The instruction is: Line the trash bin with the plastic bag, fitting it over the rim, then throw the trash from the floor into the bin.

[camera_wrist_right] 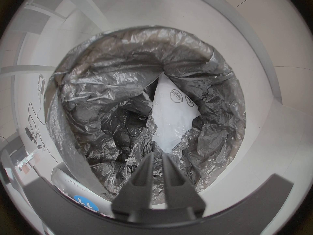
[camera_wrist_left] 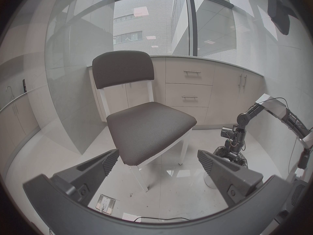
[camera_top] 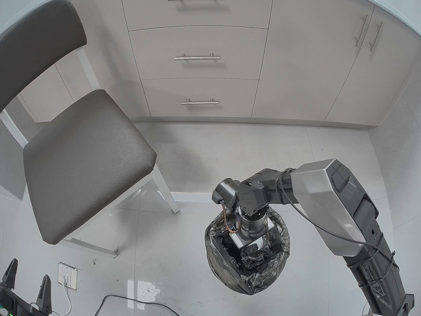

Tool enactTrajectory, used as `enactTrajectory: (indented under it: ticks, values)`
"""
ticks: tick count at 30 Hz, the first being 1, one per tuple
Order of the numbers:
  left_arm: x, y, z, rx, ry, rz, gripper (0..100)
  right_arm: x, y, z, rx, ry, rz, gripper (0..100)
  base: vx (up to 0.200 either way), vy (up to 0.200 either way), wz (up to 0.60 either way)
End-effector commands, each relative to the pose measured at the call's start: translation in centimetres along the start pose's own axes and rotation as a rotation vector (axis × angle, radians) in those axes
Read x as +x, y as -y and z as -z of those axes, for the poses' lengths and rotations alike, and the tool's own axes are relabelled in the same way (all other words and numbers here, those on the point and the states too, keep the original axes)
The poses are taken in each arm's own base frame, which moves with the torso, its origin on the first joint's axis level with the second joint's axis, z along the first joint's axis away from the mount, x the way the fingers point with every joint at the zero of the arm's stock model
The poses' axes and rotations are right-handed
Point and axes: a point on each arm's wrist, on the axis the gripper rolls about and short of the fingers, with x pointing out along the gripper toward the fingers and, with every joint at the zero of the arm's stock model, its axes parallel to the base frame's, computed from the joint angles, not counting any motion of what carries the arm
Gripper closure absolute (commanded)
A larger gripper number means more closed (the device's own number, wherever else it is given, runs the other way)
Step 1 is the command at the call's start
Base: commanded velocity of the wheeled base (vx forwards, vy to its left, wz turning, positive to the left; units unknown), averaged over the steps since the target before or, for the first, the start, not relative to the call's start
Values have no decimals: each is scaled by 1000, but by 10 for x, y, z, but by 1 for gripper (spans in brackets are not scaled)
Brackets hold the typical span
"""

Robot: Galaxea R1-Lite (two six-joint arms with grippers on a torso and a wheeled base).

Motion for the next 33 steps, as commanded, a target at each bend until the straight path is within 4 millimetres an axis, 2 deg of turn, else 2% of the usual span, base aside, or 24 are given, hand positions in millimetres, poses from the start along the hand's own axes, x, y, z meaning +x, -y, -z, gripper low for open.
enactTrajectory:
  ticks: [1, 11, 19, 21, 23, 33]
  values:
    - [0, 0, 5, 0, -1, -1, 0, 12, -2, 3, -7, -27, 5, 100, 0, 0, 0]
    - [0, 0, 5, 0, -1, -1, 0, 31, -2, 2, 4, -31, 8, 100, 0, 0, 0]
    - [0, 0, 5, 0, -1, -1, 0, 64, -11, 4, 5, -19, 6, 100, 0, 0, 0]
    - [0, 0, 5, 0, -1, -1, 0, 64, -11, 4, 5, -19, 6, 100, 0, 0, 0]
    - [0, 0, 5, 0, -1, -1, 0, 77, -11, 6, 8, -31, 11, 100, 0, 0, 0]
    - [0, 0, 5, 0, 0, -1, 0, 105, -2, 8, 46, -34, 24, 100, 0, 0, 0]
